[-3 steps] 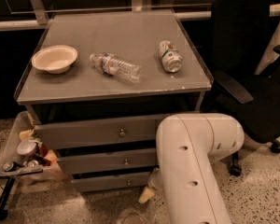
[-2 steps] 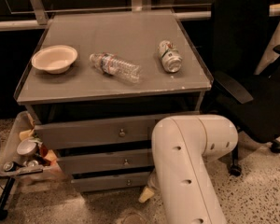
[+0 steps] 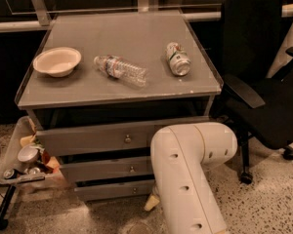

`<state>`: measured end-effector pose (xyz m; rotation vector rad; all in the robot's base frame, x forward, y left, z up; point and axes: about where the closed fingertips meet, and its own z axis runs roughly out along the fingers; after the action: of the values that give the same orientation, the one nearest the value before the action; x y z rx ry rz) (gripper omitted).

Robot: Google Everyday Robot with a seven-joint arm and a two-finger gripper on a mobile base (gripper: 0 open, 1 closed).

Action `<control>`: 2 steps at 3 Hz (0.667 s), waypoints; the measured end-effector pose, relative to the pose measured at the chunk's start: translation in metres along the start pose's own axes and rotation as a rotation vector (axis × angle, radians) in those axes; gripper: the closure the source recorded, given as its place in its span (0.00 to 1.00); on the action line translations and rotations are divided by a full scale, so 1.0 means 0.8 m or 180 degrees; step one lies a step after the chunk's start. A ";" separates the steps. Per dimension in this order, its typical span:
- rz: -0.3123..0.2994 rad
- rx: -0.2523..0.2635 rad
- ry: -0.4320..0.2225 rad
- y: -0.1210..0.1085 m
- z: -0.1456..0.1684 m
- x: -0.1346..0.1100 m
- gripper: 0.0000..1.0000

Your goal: Open bottom drawer

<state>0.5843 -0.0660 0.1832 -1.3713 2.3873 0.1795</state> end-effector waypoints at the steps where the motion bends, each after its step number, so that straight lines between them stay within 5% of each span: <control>1: -0.0052 -0.0005 0.0022 -0.001 0.015 0.000 0.00; 2: -0.0066 -0.0114 0.0087 0.017 0.029 0.007 0.00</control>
Offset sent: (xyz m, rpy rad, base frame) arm -0.0287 0.0182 -0.0553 -0.0223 0.1161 0.0604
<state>0.5763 -0.0564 0.1589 -1.4228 2.4024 0.2000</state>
